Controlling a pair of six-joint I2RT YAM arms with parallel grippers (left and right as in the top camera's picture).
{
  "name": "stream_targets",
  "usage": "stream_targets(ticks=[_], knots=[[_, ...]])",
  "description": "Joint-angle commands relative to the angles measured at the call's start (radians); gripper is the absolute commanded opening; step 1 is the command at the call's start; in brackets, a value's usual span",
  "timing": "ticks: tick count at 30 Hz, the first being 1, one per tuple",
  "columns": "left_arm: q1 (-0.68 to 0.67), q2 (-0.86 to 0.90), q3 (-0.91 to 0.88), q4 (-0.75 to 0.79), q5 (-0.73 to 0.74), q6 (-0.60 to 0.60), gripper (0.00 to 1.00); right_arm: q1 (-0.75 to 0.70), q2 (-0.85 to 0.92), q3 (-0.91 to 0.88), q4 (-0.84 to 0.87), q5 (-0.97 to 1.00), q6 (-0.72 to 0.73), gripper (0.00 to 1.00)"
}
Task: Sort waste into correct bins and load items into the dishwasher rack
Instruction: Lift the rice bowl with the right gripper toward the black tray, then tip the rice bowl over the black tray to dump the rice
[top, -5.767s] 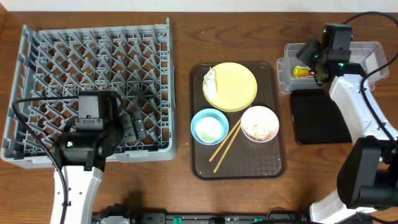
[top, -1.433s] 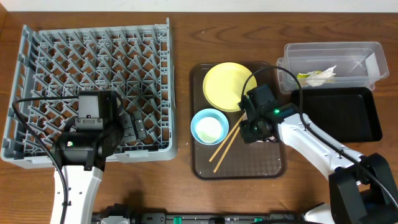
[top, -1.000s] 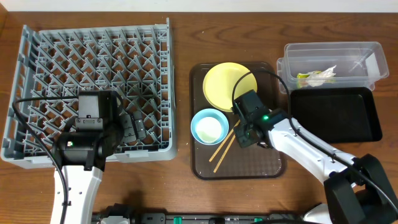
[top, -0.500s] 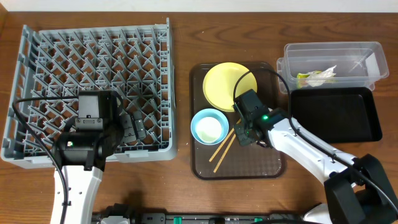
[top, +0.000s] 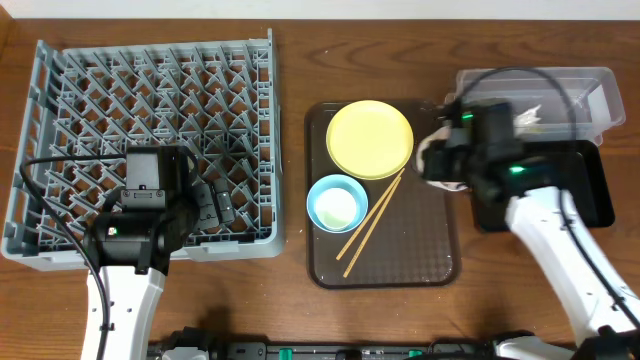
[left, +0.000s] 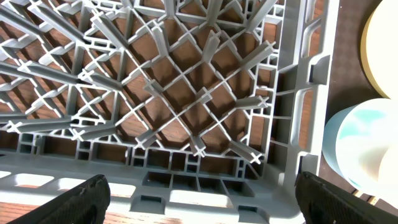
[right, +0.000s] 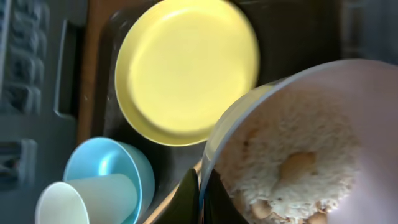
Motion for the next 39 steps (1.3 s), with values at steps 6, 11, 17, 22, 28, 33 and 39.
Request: stream_targets(ticks=[6, 11, 17, 22, 28, 33, 39], knots=[[0.004, 0.002, 0.019, 0.002, 0.003, -0.009, 0.96, -0.267, 0.009, 0.006, -0.067, -0.335, -0.084, 0.01], [0.004, 0.002, 0.019, 0.002, 0.003, -0.009, 0.96, -0.396, 0.022, -0.004, -0.109, -0.406, -0.139, 0.01], [0.004, 0.002, 0.019, 0.002, 0.003, -0.009, 0.96, -0.521, 0.088, -0.007, -0.149, -0.584, -0.267, 0.01], [0.004, 0.002, 0.019, 0.002, 0.003, -0.009, 0.96, -0.613, 0.183, -0.009, -0.155, -0.739, -0.343, 0.01], [0.004, 0.002, 0.019, 0.002, 0.003, -0.009, 0.96, -0.713, 0.312, -0.009, -0.156, -0.995, -0.452, 0.01], [0.004, 0.002, 0.019, 0.002, 0.003, -0.009, 0.96, -0.801, 0.415, -0.009, -0.133, -1.193, -0.47, 0.01], [0.004, 0.002, 0.019, 0.002, 0.003, -0.009, 0.96, -0.908, 0.478, -0.008, -0.085, -1.284, -0.435, 0.01]])
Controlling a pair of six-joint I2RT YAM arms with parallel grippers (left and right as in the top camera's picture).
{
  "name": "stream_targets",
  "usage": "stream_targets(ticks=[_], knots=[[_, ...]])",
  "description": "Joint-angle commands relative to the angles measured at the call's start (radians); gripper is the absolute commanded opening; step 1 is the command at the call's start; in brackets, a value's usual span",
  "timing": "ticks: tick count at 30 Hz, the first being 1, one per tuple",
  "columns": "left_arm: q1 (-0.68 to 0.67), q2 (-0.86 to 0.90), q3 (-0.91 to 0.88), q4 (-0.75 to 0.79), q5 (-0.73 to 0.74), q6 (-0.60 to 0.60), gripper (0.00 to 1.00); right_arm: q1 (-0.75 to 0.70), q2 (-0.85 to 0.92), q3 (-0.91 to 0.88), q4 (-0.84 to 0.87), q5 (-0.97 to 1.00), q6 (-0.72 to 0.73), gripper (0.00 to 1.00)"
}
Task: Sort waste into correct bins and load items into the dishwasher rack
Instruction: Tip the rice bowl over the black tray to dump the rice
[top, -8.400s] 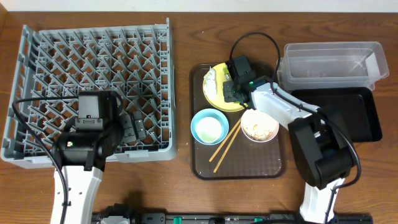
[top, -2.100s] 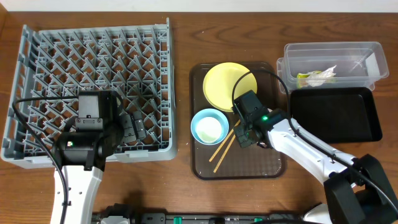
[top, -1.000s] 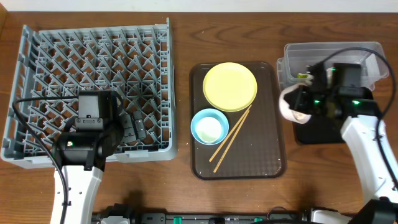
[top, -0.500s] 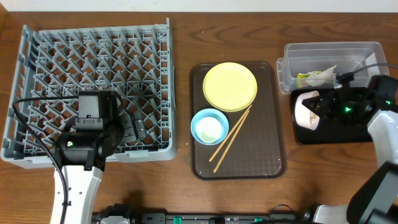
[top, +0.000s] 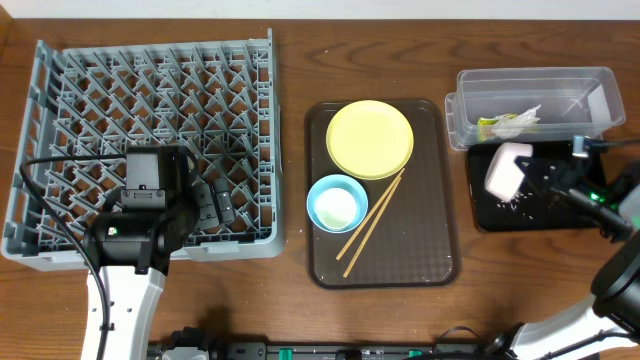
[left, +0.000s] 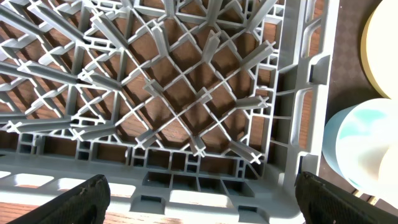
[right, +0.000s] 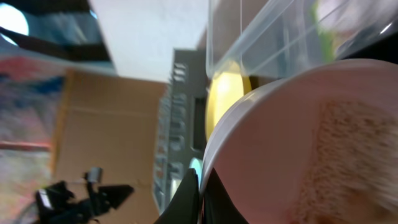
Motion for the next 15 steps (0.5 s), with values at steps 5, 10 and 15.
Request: stream_targets(ticks=[5, 10, 15], knots=[[0.004, 0.002, 0.019, 0.002, 0.003, -0.009, 0.96, -0.13, 0.011, -0.004, 0.005, -0.139, 0.048, 0.01], [0.004, 0.002, 0.019, 0.002, 0.003, -0.009, 0.96, -0.179, 0.011, -0.004, 0.004, -0.138, 0.069, 0.01], [0.004, 0.002, 0.019, 0.005, 0.003, -0.009, 0.96, -0.161, 0.011, -0.004, 0.004, -0.138, 0.084, 0.01]])
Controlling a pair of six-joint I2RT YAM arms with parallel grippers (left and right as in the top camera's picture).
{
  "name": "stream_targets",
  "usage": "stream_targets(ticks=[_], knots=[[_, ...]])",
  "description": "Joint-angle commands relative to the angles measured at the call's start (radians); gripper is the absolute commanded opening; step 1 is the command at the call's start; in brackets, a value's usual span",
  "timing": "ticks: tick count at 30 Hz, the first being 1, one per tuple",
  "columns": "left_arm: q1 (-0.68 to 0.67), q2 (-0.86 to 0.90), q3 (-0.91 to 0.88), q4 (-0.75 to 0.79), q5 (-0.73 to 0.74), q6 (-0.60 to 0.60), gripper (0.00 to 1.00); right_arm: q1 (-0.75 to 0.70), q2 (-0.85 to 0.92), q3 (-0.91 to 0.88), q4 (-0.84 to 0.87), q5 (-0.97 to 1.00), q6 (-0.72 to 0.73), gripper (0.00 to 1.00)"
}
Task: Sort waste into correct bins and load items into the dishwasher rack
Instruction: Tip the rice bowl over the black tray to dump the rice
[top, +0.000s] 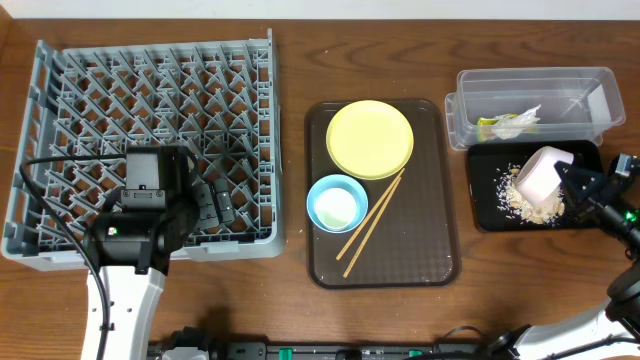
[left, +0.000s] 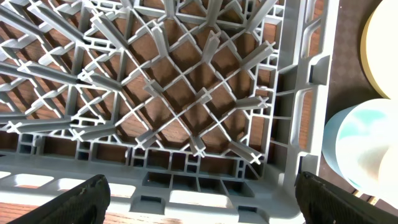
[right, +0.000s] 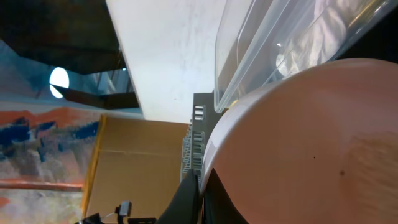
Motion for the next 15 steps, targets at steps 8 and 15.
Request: stream_targets(ticks=[8, 15], knots=[[0.004, 0.002, 0.019, 0.004, 0.003, -0.009, 0.96, 0.099, 0.001, -0.004, 0.005, -0.048, 0.04, 0.01], [0.004, 0.002, 0.019, 0.004, 0.003, -0.009, 0.96, 0.043, 0.001, -0.004, 0.054, -0.048, 0.05, 0.01]])
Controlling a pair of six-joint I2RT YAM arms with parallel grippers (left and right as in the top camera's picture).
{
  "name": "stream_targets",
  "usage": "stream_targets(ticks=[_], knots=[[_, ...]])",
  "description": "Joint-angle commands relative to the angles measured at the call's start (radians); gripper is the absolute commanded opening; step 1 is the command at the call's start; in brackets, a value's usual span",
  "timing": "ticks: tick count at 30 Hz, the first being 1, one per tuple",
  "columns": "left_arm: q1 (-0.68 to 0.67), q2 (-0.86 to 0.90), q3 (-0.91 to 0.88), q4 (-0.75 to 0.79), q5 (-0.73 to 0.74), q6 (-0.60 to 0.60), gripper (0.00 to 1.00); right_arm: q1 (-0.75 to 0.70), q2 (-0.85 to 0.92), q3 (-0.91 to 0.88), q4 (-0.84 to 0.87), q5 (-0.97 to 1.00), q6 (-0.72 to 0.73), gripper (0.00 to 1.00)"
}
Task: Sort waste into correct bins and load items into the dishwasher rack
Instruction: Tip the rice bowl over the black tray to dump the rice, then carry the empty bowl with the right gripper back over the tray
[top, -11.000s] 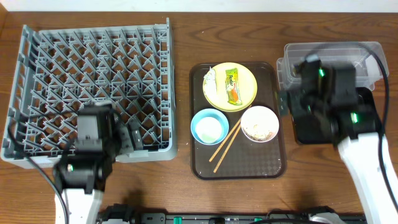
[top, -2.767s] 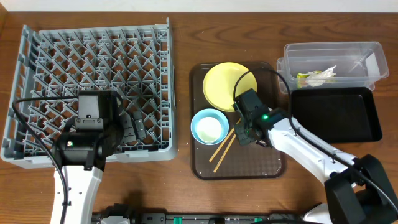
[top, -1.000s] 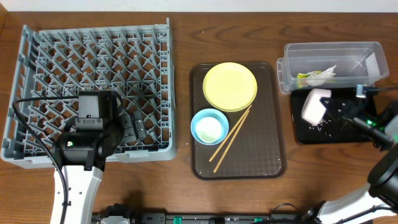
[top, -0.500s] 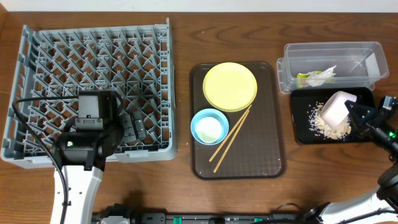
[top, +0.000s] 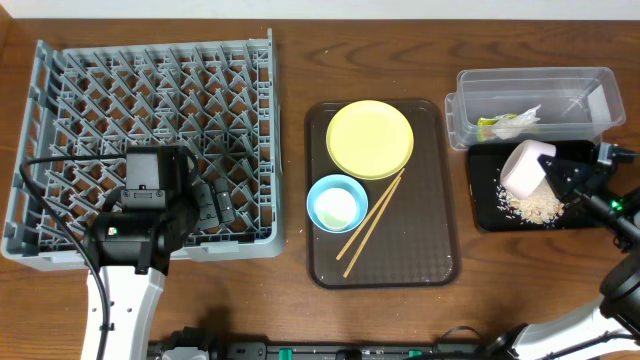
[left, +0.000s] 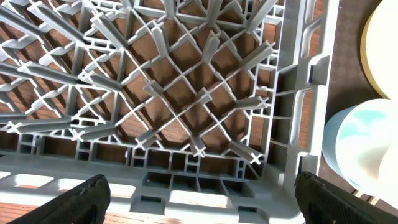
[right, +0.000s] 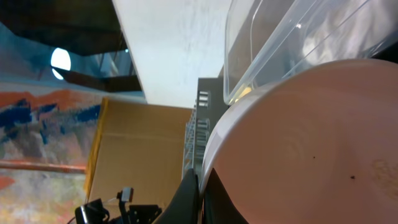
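My right gripper (right: 200, 193) is shut on the rim of a pink bowl (top: 525, 167), held tipped on its side over the black bin (top: 590, 215); its inside (right: 311, 155) shows almost bare. Rice (top: 530, 207) lies heaped in that bin. The clear bin (top: 530, 95) behind holds crumpled wrappers. On the brown tray (top: 420, 250) sit a yellow plate (top: 370, 138), a blue bowl (top: 325, 190) with a pale cup (top: 338, 208) in it, and chopsticks (top: 372, 225). My left gripper (left: 202, 199) hangs open over the near right corner of the grey dishwasher rack (top: 60, 60).
The rack's rim (left: 292, 124) runs just left of the blue bowl (left: 348, 134) in the left wrist view. A cable (top: 50, 200) from the left arm loops over the rack's near side. Bare wood (top: 290, 180) separates rack and tray.
The pink bowl has shifted a little up and to the left over the black bin, still tipped. The rice heap lies below it. The left arm has not moved.
My right gripper first held the rice-filled pink bowl at the tray's right edge. Then it was tilted over the black bin with few grains fallen. Later a rice heap lay in the bin, and now the bowl's inside looks nearly bare. The left gripper stayed open over the rack.
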Motion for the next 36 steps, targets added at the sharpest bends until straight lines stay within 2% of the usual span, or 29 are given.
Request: stream_targets(ticks=[1, 7, 10, 14, 25, 31, 36], knots=[[0.004, 0.002, 0.019, 0.004, 0.003, -0.009, 0.96, -0.039, 0.001, -0.004, 0.006, -0.04, 0.03, 0.01], [0.004, 0.002, 0.019, 0.003, 0.003, -0.009, 0.96, 0.05, -0.001, -0.004, -0.016, -0.04, 0.001, 0.01], [0.004, 0.002, 0.019, 0.003, 0.003, -0.009, 0.96, 0.085, -0.001, -0.004, 0.041, -0.035, 0.0, 0.01], [0.004, 0.002, 0.019, -0.003, 0.003, -0.009, 0.96, 0.097, -0.002, -0.003, 0.128, -0.04, 0.148, 0.01], [0.004, 0.002, 0.019, 0.007, 0.003, -0.009, 0.96, 0.248, -0.076, -0.002, 0.137, -0.016, 0.159, 0.01], [0.004, 0.002, 0.019, 0.008, 0.003, -0.009, 0.96, 0.351, -0.224, -0.002, 0.138, 0.11, 0.254, 0.01], [0.004, 0.002, 0.019, 0.008, 0.003, -0.009, 0.96, 0.491, -0.345, -0.002, 0.175, 0.45, 0.28, 0.01]])
